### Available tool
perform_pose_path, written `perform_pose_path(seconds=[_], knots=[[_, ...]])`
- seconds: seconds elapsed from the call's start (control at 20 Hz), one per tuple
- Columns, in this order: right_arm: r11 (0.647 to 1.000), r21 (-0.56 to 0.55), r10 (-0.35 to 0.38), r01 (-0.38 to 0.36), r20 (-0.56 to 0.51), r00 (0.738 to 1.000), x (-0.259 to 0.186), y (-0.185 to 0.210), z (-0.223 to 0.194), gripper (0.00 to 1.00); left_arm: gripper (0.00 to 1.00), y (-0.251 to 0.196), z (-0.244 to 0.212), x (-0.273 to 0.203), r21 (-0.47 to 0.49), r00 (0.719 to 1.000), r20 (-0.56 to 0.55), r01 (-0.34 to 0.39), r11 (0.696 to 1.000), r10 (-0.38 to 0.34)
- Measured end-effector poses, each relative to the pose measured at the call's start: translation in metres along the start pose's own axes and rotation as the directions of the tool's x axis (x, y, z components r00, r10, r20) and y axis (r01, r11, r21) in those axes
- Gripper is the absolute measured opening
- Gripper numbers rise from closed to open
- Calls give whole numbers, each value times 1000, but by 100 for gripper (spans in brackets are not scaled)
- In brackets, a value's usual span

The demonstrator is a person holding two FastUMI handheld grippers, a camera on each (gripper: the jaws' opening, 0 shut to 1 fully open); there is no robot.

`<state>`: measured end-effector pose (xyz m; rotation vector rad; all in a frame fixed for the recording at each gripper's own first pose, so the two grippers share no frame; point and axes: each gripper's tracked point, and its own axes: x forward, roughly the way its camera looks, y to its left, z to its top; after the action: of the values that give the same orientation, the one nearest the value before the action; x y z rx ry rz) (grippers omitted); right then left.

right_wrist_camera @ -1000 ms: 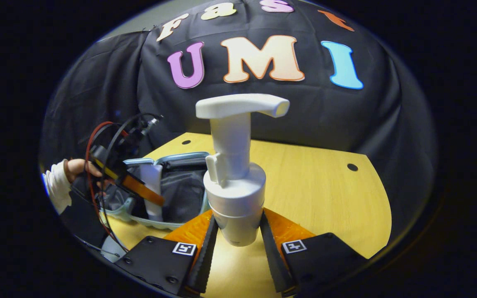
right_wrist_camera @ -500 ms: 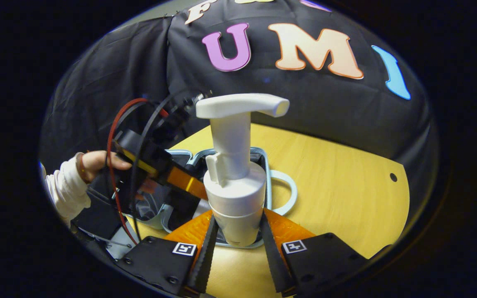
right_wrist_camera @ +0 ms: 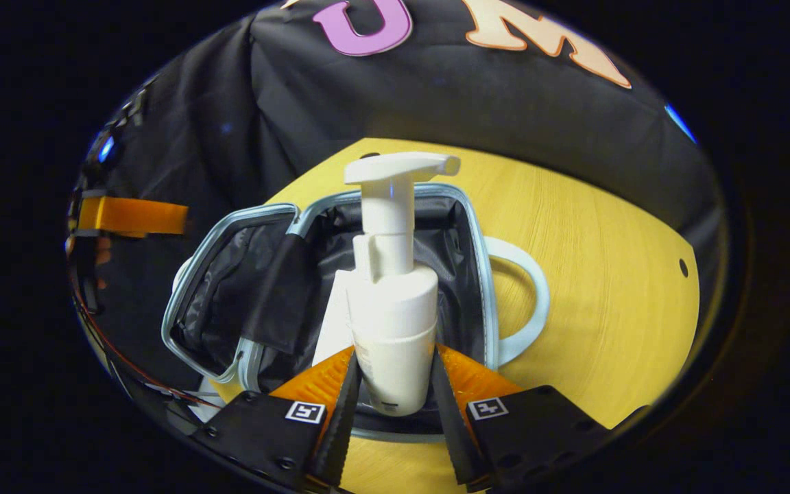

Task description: First open the suitcase, pack the skin care products into it, and then close the suitcase.

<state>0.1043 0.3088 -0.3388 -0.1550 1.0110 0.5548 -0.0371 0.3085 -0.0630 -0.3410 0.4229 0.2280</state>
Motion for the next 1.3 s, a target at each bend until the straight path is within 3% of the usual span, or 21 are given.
perform_pose_path(seconds=[0.15, 0.3, 0.4, 0.5, 0.55, 0.75, 0.9, 0.95, 1.0, 1.1, 1.3], knots=[[999, 5, -39, 39, -37, 999, 15, -9, -6, 59, 95, 63, -9, -39, -55, 992, 41, -113, 992, 116], [998, 22, -56, 58, -88, 995, 28, -11, -18, 59, 95, 121, -30, -76, -159, 972, 30, -224, 962, 231], [998, 23, -59, 61, -95, 994, 35, -10, -22, 63, 95, 149, -36, -98, -245, 961, 24, -260, 934, 274], [998, 15, -63, 65, -98, 993, 36, -9, -25, 59, 92, 173, -46, -100, -332, 956, 31, -264, 906, 290], [998, 12, -65, 66, -96, 993, 37, -8, -24, 61, 95, 182, -53, -98, -375, 954, 26, -268, 887, 299], [999, 12, -40, 41, -73, 997, 30, 0, -21, 64, 95, 205, -68, -78, -478, 963, 19, -228, 848, 270], [1000, 6, -21, 21, 5, 1000, 6, 2, -5, 87, 95, 212, -82, -61, -512, 964, -26, -240, 825, 264], [1000, 11, -13, 13, 40, 999, -9, 1, 3, 100, 96, 213, -83, -57, -521, 967, -33, -233, 821, 254], [1000, 22, -10, 9, 79, 997, -24, -2, 11, 100, 92, 212, -83, -55, -534, 970, -37, -222, 816, 239], [998, 55, -20, 12, 147, 989, -60, -15, 22, 95, 95, 212, -84, -45, -550, 976, -42, -200, 811, 212], [984, 153, -127, 92, 237, 963, -124, -65, 28, 98, 93, 214, -82, -23, -606, 983, -38, -164, 779, 178]])
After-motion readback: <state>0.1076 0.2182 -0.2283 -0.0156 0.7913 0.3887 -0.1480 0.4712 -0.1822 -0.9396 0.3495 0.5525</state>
